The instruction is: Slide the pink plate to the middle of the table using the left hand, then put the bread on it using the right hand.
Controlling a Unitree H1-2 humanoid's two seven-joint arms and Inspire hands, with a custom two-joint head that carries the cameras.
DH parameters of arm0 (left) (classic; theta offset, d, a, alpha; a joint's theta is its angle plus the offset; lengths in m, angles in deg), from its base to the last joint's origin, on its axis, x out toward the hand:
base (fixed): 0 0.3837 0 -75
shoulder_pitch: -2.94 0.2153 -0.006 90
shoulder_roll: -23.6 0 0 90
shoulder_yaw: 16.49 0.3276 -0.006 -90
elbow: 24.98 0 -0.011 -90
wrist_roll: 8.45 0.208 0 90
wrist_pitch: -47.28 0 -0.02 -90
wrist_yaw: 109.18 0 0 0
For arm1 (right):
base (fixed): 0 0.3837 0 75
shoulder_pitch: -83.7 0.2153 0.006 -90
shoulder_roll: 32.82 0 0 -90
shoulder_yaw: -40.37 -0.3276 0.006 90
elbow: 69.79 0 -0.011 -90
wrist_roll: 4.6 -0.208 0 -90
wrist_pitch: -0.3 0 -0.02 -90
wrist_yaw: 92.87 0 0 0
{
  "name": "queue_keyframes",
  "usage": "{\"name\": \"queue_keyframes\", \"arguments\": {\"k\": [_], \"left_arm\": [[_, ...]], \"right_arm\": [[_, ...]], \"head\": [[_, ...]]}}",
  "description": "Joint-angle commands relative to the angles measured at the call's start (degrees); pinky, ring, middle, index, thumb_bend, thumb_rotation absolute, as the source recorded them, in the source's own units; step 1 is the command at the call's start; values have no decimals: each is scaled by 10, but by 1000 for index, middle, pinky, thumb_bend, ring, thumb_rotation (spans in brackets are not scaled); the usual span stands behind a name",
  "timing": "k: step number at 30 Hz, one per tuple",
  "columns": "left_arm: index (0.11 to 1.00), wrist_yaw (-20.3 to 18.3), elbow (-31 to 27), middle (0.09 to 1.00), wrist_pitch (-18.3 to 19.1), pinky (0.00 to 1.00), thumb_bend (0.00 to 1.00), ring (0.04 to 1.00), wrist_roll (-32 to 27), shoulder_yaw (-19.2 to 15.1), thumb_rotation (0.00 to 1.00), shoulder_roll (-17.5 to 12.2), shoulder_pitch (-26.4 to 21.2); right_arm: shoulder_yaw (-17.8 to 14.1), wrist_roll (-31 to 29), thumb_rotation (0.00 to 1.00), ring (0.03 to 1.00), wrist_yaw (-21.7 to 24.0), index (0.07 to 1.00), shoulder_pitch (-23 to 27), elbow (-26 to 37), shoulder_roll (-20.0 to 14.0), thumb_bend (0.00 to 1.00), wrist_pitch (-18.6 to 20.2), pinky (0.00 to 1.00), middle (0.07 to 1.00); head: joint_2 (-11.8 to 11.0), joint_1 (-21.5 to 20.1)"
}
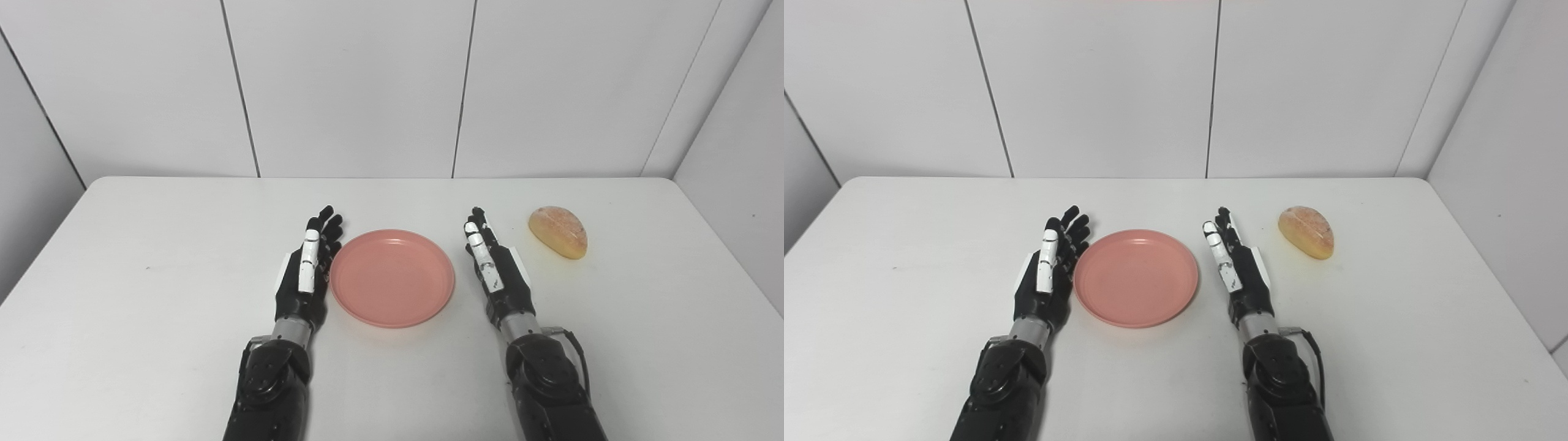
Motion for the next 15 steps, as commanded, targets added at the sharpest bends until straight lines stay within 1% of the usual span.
{"name": "queue_keyframes", "arguments": {"k": [1,7,9,11,15], "left_arm": [[939,4,27,954,-35,1000,519,977,10,-4,1000,-11,-5],[947,11,56,957,-78,1000,501,978,21,-5,1000,-16,-17],[953,15,65,962,-91,1000,496,980,29,-3,1000,-19,-19],[950,19,73,961,-104,1000,497,979,36,-1,1000,-22,-21],[946,18,87,960,-120,1000,489,981,37,-2,1000,-24,-27]], "right_arm": [[-1,9,877,1000,-8,1000,24,16,-2,724,-33,1000,1000],[-2,36,884,1000,-29,1000,29,14,-11,730,-58,1000,1000],[-5,40,884,1000,-35,1000,34,13,-14,711,-66,1000,1000],[-7,45,855,1000,-43,1000,40,11,-18,671,-73,1000,1000],[-6,76,882,1000,-62,1000,49,12,-32,684,-63,1000,1000]], "head": [[-1,1],[-1,0],[-1,0],[-1,-1],[0,-4]]}}
